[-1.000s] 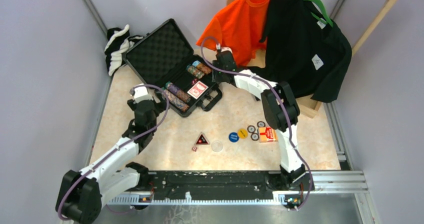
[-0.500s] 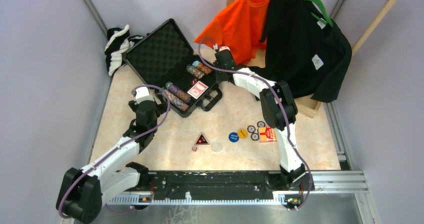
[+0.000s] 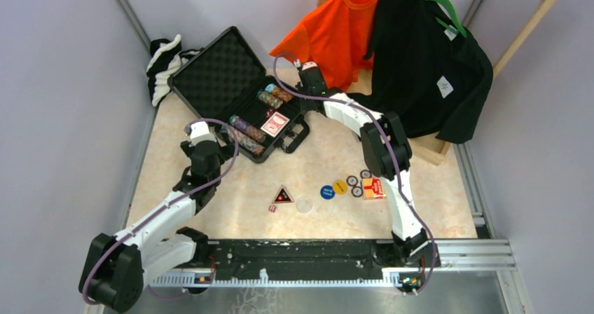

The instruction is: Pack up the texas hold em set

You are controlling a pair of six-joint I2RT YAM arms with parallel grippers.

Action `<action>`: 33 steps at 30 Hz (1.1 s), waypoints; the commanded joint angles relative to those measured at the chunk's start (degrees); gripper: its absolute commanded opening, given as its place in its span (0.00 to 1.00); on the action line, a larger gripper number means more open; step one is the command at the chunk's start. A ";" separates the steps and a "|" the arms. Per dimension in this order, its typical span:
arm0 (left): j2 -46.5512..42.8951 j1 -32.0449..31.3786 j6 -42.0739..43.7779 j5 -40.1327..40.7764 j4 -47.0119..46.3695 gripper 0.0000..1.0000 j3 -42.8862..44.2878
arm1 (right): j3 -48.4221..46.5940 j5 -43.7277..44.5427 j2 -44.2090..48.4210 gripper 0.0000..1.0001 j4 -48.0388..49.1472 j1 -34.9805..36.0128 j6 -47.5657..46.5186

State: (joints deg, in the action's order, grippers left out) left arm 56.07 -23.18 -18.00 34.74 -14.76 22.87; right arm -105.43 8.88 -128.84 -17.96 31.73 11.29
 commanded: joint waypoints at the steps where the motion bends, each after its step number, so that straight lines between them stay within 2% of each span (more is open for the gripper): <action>1: 0.46 -0.36 -0.15 0.23 -0.26 1.00 -0.19 | 3.61 -2.73 2.70 0.28 8.39 0.43 -0.62; 3: 0.60 -0.36 -0.18 0.24 -0.13 1.00 -0.04 | 4.76 -2.86 4.50 0.38 9.34 0.46 -1.10; 5: 0.68 -0.36 -0.41 0.32 -0.17 1.00 -0.13 | 4.77 -3.02 5.39 0.40 9.35 0.46 -1.47; 13: 1.27 -0.36 -0.48 0.26 -0.05 1.00 -0.01 | -1.76 -3.52 0.63 0.40 5.32 0.44 -2.70; 21: 1.59 -0.38 -0.42 -0.13 -0.11 1.00 0.07 | 0.45 -4.28 2.26 0.38 8.30 0.44 -2.63; 33: 1.22 -0.35 -0.51 -0.30 0.13 1.00 0.04 | -8.08 -4.59 -6.63 0.08 2.58 0.44 -2.74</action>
State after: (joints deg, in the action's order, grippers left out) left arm 57.43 -23.18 -18.37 34.70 -14.50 22.87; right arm -109.23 4.38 -133.27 -14.31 31.88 9.10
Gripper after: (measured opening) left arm 0.998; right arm 0.125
